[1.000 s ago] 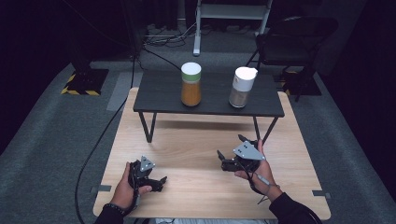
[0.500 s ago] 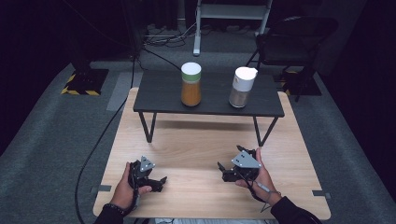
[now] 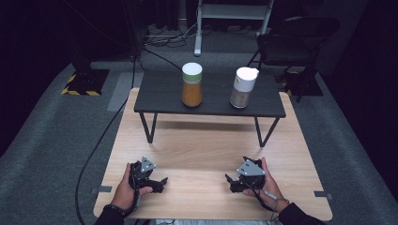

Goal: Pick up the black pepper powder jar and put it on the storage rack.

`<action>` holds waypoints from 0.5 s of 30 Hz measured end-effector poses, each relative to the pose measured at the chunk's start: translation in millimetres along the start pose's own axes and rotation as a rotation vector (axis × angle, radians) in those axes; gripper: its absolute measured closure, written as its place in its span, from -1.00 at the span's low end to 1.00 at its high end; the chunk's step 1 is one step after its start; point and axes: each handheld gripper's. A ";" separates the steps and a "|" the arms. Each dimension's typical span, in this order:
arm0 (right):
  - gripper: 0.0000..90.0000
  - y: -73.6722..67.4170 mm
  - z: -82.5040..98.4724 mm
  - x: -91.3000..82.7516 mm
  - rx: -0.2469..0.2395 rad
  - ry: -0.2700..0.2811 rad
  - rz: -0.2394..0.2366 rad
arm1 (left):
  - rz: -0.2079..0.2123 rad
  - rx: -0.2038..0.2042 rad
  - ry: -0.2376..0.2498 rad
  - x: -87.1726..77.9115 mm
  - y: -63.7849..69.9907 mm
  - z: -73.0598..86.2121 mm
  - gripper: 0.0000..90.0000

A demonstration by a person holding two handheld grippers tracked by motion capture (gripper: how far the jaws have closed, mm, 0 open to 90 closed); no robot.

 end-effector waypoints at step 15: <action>-0.94 37.8 13.7 0.0 0.110 -0.154 -0.064 | 0.000 0.000 0.000 0.0 -0.1 0.0 -0.99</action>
Point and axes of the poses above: each handheld gripper's, and its own axes: x roughly forward along the jaws, z roughly out of its underside, y roughly to its right, and after that the axes turned 15 degrees about z, right-handed
